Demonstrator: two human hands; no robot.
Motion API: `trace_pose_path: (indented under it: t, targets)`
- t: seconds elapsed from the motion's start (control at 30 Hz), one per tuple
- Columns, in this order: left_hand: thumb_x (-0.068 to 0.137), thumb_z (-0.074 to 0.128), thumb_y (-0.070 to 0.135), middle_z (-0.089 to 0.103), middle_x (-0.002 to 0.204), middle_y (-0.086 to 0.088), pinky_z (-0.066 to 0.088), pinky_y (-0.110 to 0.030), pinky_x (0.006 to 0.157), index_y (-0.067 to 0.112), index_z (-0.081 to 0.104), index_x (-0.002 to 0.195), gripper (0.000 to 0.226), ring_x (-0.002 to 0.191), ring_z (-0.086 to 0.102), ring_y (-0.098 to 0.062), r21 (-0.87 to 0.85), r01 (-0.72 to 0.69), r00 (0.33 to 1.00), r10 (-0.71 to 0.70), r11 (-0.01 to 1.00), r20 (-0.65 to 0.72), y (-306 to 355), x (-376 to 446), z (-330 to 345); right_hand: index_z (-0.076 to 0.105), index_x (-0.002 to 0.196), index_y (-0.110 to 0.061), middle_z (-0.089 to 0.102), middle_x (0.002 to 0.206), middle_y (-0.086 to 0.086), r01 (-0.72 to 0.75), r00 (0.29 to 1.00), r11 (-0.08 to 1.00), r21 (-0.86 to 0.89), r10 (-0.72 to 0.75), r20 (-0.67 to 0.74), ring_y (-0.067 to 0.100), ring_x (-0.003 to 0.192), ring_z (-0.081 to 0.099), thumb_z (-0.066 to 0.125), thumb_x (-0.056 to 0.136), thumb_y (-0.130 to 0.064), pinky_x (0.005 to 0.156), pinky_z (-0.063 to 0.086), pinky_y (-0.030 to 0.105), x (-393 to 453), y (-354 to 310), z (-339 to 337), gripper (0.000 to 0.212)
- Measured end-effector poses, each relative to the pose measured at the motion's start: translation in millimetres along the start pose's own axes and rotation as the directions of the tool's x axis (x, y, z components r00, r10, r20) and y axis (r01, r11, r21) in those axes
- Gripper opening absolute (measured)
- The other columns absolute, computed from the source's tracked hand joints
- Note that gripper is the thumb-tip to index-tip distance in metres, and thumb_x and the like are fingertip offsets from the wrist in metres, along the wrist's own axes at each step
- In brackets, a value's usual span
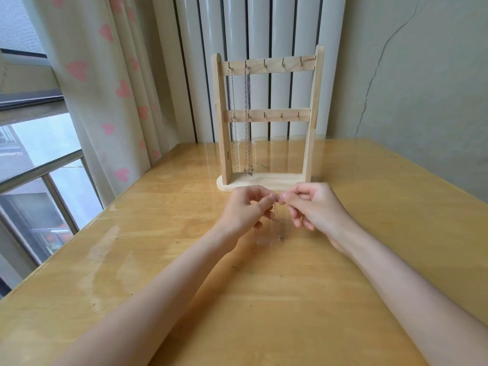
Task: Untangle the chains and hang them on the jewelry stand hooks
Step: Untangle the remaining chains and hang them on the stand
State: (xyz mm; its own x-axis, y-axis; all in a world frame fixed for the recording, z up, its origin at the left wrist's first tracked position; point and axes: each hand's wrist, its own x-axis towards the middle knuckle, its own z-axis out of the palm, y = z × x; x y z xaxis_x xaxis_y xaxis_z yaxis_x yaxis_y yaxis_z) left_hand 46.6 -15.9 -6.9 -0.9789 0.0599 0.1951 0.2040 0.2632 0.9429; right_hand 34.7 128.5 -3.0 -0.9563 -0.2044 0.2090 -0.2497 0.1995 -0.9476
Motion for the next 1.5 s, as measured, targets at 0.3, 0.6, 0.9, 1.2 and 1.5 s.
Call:
trace_pose_path:
  t: [0.3,0.6,0.9,1.2,1.5]
  targets:
    - [0.087,0.057,0.01,0.055,0.052,0.009,0.039,-0.018,0.036,0.012,0.06,0.077,0.011,0.045,0.055,0.0,0.018,-0.064,0.991,0.066,0.998,-0.119,0.3,2.1,0.9,0.064,0.076,-0.004,0.051,0.055,0.003,-0.075,0.992,0.997,0.008,0.074,0.1,0.006,0.04,0.041,0.068,0.079,-0.007,0.035,0.027,0.016,-2.0,0.6,-0.2,0.006]
    - [0.089,0.056,0.013,0.049,0.062,0.002,0.036,-0.015,0.04,0.007,0.062,0.077,0.014,0.045,0.044,0.001,0.066,0.006,0.997,-0.011,0.998,0.071,2.3,1.6,-0.8,0.057,0.08,-0.003,0.052,0.064,0.006,-0.111,0.993,0.962,0.249,0.1,0.055,0.009,0.049,0.053,0.056,0.086,-0.002,0.036,0.033,0.018,-0.6,-1.2,-6.4,0.006]
    - [0.084,0.064,0.013,0.058,0.064,0.002,0.039,-0.013,0.044,0.013,0.062,0.071,0.014,0.054,0.054,-0.002,0.047,0.01,0.994,-0.015,0.999,0.106,-1.3,2.1,-7.6,0.06,0.076,-0.003,0.055,0.064,0.007,-0.017,0.998,0.987,0.159,0.027,-0.059,0.009,0.044,0.049,0.061,0.083,-0.002,0.034,0.03,0.018,0.6,3.2,-1.7,0.007]
    - [0.089,0.055,0.008,0.059,0.066,0.004,0.04,-0.014,0.042,0.011,0.059,0.078,0.012,0.05,0.054,0.004,0.025,0.031,0.997,-0.033,0.999,0.065,-1.1,3.2,-8.8,0.062,0.081,-0.004,0.051,0.06,0.009,-0.091,0.989,0.996,0.007,0.089,0.12,0.011,0.043,0.037,0.066,0.081,-0.006,0.034,0.029,0.016,1.0,2.9,-4.3,0.005]
    - [0.086,0.057,0.008,0.059,0.062,0.002,0.04,-0.015,0.042,0.014,0.058,0.072,0.015,0.05,0.053,-0.005,0.154,-0.005,0.995,-0.01,0.988,0.101,-6.2,3.7,-2.1,0.061,0.081,-0.003,0.061,0.072,0.007,-0.033,0.999,0.999,0.038,0.034,-0.023,0.009,0.042,0.051,0.063,0.083,-0.006,0.034,0.032,0.018,0.2,2.5,-5.2,0.004]
